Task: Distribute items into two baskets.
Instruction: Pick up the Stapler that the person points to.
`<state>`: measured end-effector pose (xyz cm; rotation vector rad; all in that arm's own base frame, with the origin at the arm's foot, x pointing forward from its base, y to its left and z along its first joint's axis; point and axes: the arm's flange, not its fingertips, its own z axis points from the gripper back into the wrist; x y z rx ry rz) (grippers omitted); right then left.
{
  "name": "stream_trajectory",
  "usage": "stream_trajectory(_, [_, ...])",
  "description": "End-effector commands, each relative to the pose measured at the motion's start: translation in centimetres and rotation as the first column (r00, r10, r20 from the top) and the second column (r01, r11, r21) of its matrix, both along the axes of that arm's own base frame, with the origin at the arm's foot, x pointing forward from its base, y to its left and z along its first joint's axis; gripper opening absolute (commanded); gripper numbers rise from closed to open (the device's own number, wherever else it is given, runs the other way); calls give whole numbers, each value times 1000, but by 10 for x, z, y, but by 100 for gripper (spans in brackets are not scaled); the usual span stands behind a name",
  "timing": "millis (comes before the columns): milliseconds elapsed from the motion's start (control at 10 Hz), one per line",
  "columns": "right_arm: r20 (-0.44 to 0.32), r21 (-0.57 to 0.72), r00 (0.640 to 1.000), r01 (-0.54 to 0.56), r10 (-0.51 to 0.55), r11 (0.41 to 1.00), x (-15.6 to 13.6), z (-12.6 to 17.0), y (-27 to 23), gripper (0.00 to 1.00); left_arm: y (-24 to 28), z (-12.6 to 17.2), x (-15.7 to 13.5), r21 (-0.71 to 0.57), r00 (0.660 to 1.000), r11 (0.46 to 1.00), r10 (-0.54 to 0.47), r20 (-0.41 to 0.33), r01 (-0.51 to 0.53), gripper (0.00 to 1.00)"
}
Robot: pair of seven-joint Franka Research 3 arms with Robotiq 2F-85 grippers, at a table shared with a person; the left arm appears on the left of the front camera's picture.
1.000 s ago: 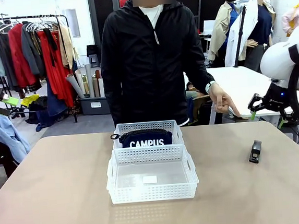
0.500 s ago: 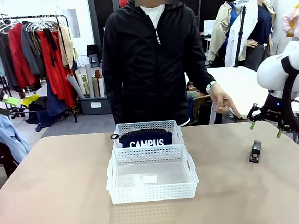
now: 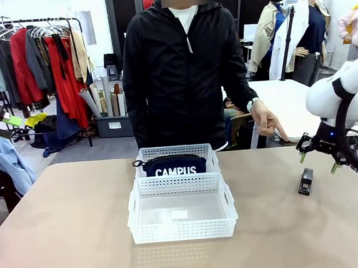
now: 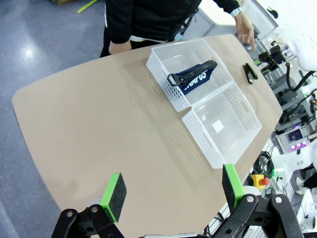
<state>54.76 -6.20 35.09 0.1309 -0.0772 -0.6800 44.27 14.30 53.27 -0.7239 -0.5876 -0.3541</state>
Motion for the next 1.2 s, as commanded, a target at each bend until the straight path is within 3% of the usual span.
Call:
stream_trajectory(0, [-5,15,999,34,-33,999,13,-8,4,100,-1,1,1,-15,1000,1000,6,-2,-6,100])
stream_trajectory(1100, [-57,6,998,-18,18,1000,20,-34,31,100,-1,1,1,-15,1000,1000,6,-2,-6,100])
